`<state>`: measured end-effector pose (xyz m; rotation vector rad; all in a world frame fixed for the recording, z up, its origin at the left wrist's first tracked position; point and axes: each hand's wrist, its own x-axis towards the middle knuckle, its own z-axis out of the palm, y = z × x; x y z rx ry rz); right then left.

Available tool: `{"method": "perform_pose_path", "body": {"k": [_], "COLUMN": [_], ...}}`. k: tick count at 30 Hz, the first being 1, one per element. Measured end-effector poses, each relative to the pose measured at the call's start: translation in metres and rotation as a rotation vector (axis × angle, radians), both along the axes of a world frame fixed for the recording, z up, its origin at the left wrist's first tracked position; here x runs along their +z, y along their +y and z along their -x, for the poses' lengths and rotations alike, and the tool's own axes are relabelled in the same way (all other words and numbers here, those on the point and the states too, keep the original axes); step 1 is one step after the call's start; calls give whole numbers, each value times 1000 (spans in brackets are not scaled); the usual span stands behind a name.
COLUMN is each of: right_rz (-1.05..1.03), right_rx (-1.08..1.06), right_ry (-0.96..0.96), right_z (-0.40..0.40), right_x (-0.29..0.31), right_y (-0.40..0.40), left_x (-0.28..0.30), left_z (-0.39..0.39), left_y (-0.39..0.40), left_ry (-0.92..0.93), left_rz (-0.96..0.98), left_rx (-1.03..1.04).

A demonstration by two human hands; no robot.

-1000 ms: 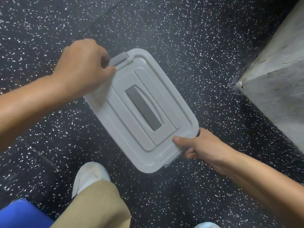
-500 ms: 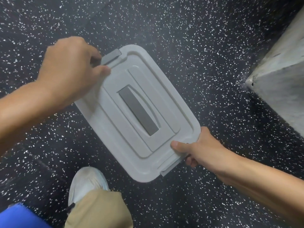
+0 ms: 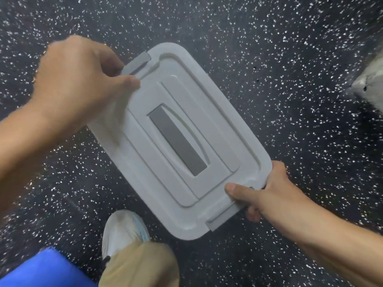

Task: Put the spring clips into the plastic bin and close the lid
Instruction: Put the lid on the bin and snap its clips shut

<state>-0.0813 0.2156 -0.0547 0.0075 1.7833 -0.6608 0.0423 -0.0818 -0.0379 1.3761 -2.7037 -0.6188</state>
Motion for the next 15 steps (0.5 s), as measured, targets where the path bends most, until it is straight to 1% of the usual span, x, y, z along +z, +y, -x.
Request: {"method": "perform_pose_path", "body": {"k": [2,3,7,9,12,15], "right_rz": [5,15,-14,-18,24,-32], "right_rx": [-3,-7,-62,-81,-77,-90], "right_ry": [-12,-16,-36,-34,5,-143], "right_z": [1,1,-1,-7,-20,-34], "right_x": [0,1,2,4,18,31], "right_y": [-1,-2,-5,-3,5,21], "left_x": [3,3,1,0,6,24], "left_z": [3,4,6,6,8,8], "left_y": [0,2,19,25,32,58], "left_ry": [-12,-19,-41,-74,-150,-318], "left_rz": [-49,-44,92,105,23,-116], "left_rx": [71,82,115,128,116,62]}}
